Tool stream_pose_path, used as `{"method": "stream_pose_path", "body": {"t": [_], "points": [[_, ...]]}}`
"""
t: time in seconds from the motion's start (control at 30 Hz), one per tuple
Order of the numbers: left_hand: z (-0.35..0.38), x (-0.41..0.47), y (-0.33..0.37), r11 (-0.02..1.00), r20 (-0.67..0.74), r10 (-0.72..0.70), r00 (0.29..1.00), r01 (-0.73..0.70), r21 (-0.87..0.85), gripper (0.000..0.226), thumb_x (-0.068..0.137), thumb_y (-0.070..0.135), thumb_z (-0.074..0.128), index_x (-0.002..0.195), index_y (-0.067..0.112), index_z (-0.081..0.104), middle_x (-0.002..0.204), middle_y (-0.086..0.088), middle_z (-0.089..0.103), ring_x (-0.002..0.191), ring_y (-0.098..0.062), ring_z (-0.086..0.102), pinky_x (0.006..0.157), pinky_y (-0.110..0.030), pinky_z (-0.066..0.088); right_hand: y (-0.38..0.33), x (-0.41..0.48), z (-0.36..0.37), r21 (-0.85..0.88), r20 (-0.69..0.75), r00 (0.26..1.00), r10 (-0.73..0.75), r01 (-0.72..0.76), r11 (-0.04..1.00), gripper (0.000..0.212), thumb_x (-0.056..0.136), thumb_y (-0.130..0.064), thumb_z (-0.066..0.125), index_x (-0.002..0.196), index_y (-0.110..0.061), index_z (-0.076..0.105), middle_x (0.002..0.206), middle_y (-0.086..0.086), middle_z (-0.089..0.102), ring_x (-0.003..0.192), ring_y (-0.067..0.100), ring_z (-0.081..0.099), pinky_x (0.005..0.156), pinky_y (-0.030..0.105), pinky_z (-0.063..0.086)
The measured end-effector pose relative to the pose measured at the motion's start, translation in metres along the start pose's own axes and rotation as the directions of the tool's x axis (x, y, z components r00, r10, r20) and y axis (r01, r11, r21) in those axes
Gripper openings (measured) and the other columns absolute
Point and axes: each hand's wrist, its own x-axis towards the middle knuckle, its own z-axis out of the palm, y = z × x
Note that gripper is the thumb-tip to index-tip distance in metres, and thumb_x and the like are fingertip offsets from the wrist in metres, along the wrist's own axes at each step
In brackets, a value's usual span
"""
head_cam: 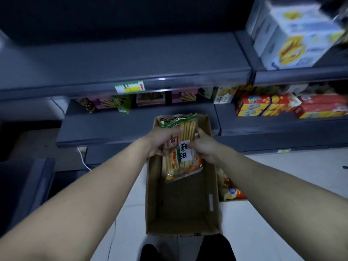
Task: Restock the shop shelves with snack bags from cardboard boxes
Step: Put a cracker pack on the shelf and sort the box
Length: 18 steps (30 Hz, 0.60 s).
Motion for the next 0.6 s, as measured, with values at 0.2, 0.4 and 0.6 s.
{"method": "stream_pose_path", "body": {"t": [0.2, 0.4, 0.6], "points": [[-0.024, -0.071, 0.077, 0.97, -0.155, 0.242, 0.958, -0.237, 0.048, 0.023, 0.081, 0.03, 0.069, 0.092, 0.012, 0.061, 0.087, -0.007, 0.069, 0.073, -0.02, 0.065, 0.072, -0.033, 0.056, -0.085, -0.059, -0.012, -0.115, -0.042, 0.976, -0.214, 0.208, 0.971, 0.06, 0.092, -0.001, 0.053, 0.142, -0.029, 0.036, 0.12, -0.001, 0.055, 0.104, 0.019, 0.056, 0.087, 0.034, 0.051], [-0.041, -0.134, 0.143, 0.898, -0.187, 0.439, 0.879, -0.437, 0.051, 0.028, 0.081, 0.007, 0.064, 0.066, 0.02, 0.045, 0.066, -0.006, 0.058, 0.06, -0.02, 0.055, 0.062, -0.029, 0.047, -0.15, -0.108, -0.019, -0.235, -0.314, 0.902, -0.297, 0.23, 0.944, 0.039, 0.089, -0.012, 0.059, 0.128, -0.008, 0.05, 0.12, 0.013, 0.062, 0.107, 0.028, 0.062, 0.09, 0.042, 0.053], [-0.044, -0.195, 0.195, 0.769, -0.152, 0.637, 0.756, -0.637, 0.053, 0.027, 0.077, 0.003, 0.069, 0.064, 0.017, 0.05, 0.067, -0.007, 0.058, 0.06, -0.019, 0.056, 0.053, -0.023, 0.047, -0.195, -0.167, -0.046, -0.094, -0.362, 0.881, -0.306, 0.293, 0.952, 0.041, 0.08, -0.029, 0.074, 0.105, 0.0, 0.062, 0.1, 0.012, 0.068, 0.071, 0.019, 0.062, 0.056, 0.026, 0.045]]}}
